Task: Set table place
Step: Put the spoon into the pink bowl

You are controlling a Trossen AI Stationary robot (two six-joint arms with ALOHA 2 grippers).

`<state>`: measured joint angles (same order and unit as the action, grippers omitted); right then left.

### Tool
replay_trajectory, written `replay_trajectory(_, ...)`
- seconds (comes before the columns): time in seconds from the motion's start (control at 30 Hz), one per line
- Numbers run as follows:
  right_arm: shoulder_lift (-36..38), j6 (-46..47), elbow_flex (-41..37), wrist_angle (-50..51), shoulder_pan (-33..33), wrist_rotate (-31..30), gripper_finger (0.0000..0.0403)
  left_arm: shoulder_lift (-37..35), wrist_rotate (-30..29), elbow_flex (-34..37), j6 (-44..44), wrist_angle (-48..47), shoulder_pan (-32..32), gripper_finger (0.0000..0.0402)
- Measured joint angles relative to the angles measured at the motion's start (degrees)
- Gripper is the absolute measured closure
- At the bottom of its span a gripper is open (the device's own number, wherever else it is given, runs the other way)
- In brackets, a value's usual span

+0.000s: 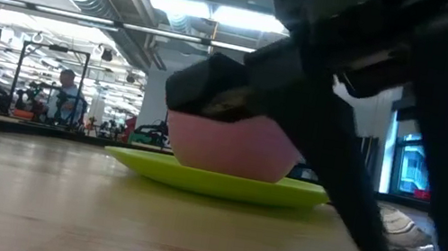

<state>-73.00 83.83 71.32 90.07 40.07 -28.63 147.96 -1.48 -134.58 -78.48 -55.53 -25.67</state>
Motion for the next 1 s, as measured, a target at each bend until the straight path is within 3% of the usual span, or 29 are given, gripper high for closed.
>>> replay_trajectory(0.33, 3.45, 0.07, 0.33, -0.05, -0.15, -3.23, 0.0386, -1.33, -1.0, -0.15, 0.62, 0.88, 0.37, 0.0321)
replay_trajectory(0.5, 3.68, -0.1, 0.36, -0.05, -0.82, -3.84, 0.0386, -1.33, -4.62, -0.13, 0.61, 1.11, 0.52, 0.0318)
replay_trajectory(1.0, 3.72, -5.64, 0.36, -0.05, -4.2, -3.88, 0.0386, -1.3, -4.05, 3.61, -2.3, 5.28, 1.43, 0.0327)
